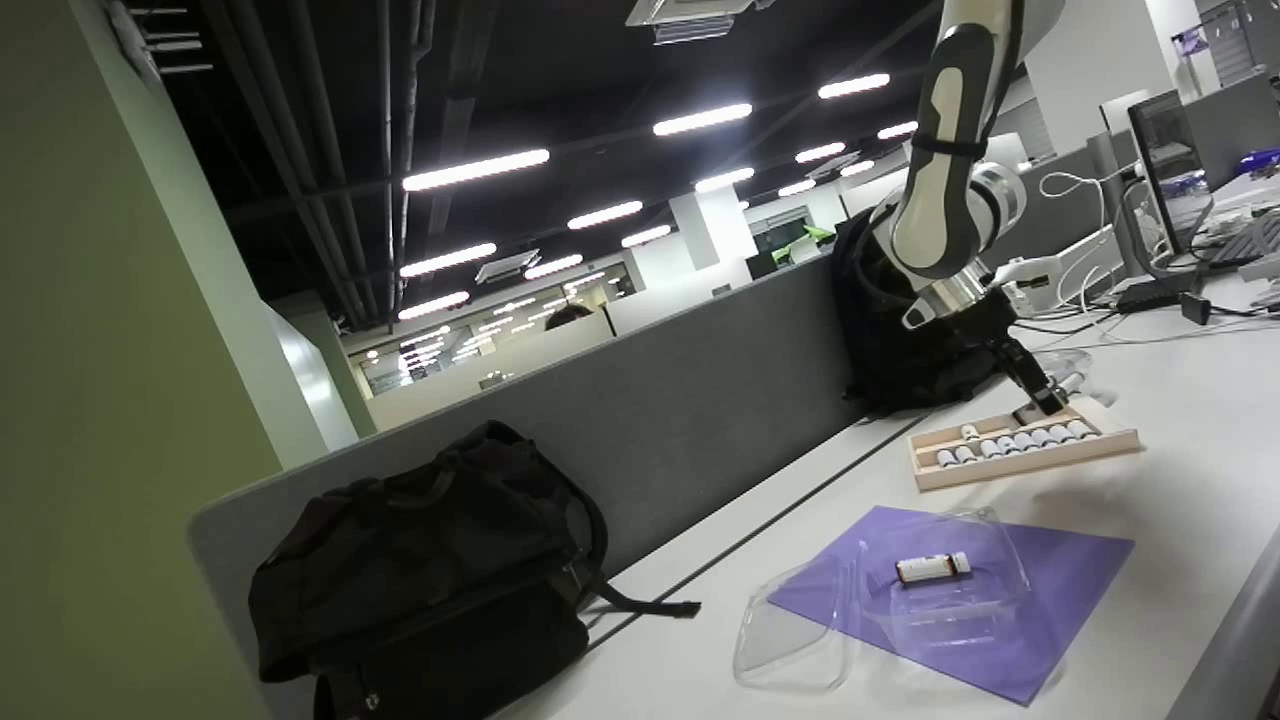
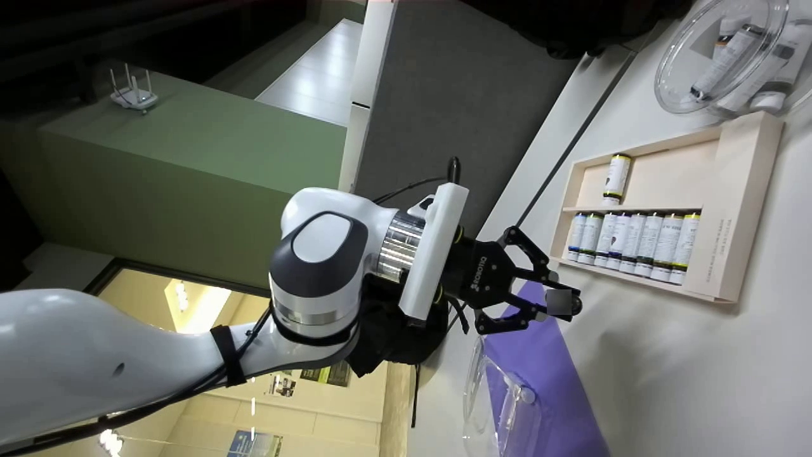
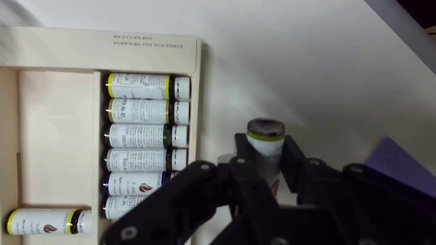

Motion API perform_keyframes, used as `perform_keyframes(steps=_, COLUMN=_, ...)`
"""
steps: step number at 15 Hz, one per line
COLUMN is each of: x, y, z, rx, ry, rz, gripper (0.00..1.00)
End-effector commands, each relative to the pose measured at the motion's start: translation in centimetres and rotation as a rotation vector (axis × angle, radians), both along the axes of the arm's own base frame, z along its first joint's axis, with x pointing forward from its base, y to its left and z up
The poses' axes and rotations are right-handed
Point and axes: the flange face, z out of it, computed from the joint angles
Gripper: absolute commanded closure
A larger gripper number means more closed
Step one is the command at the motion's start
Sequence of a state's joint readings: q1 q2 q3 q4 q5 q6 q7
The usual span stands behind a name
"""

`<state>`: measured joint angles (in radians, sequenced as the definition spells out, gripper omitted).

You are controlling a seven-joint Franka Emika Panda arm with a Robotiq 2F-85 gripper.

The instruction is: Pick the bottle on the table and put it in the lower compartment of the tray

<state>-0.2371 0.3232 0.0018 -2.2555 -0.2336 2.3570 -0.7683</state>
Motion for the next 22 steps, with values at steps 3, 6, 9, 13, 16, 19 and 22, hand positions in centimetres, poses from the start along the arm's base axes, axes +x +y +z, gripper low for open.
perform_keyframes(steps=3, x=0.1, y=0.4, z=0.0, rx=0.0, ry=0.003, rz=0.008, gripper=0.73)
perform_keyframes(steps=6, x=0.1, y=0.4, z=0.0, rx=0.0, ry=0.003, rz=0.008, gripper=0.93)
perform_keyframes(steps=9, x=2.1, y=-0.6, z=0.2, rx=-0.027, ry=-0.015, rz=0.147, gripper=0.93)
perform_keyframes(steps=13, x=6.6, y=-3.1, z=0.7, rx=-0.113, ry=-0.023, rz=0.309, gripper=0.93)
perform_keyframes(steps=16, x=10.1, y=-4.9, z=1.0, rx=-0.171, ry=0.022, rz=0.459, gripper=0.93)
perform_keyframes(steps=19, x=9.5, y=-4.8, z=1.1, rx=-0.157, ry=0.014, rz=0.418, gripper=0.73)
perform_keyframes(steps=22, x=10.8, y=-4.9, z=0.8, rx=-0.165, ry=0.025, rz=0.427, gripper=0.73)
